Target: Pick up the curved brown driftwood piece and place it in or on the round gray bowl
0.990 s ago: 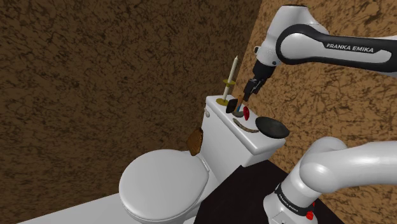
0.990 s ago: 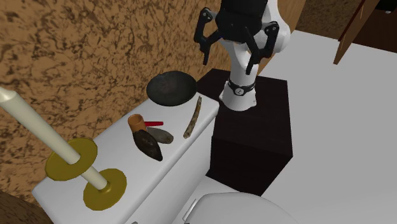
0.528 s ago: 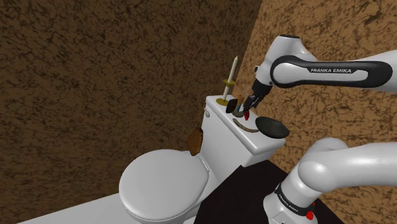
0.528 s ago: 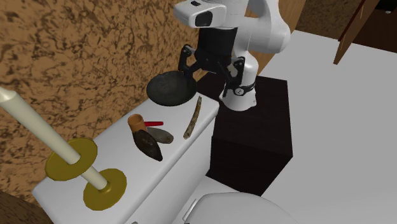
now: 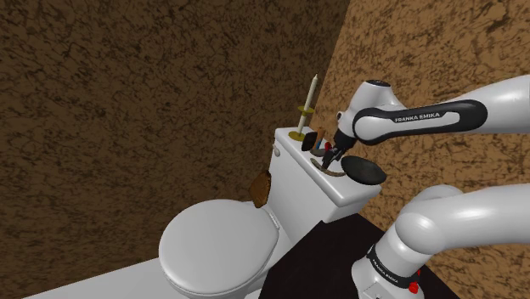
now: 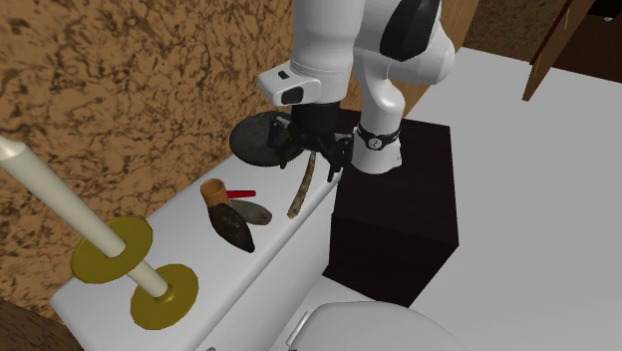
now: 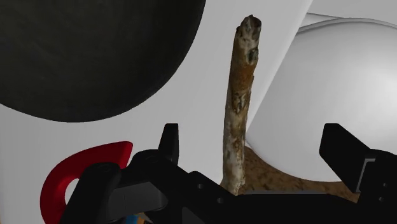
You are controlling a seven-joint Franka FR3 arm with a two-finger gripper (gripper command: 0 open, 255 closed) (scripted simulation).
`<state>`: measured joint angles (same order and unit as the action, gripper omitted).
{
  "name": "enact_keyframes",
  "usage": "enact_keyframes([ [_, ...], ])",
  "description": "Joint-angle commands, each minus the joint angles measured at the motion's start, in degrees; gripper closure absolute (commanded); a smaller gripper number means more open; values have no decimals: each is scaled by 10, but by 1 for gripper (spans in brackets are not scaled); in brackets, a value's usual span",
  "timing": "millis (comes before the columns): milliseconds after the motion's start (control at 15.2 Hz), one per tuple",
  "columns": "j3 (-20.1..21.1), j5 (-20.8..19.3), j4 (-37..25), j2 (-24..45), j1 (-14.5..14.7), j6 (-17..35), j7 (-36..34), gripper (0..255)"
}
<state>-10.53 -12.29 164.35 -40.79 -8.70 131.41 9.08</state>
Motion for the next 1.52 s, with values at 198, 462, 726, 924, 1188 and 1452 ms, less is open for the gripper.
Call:
enact_keyframes([
  [198, -9, -9, 20, 37, -5, 59, 0, 0],
  [462, -11, -12, 25, 51, -6, 77, 0, 0],
  [726, -11, -12, 25, 51, -6, 77, 0, 0],
  [924, -11, -12, 25, 51, -6, 77, 0, 255],
  [1188, -11, -12, 25, 51, -6, 77, 0, 255],
  [1452, -11, -12, 25, 51, -6, 77, 0, 255],
])
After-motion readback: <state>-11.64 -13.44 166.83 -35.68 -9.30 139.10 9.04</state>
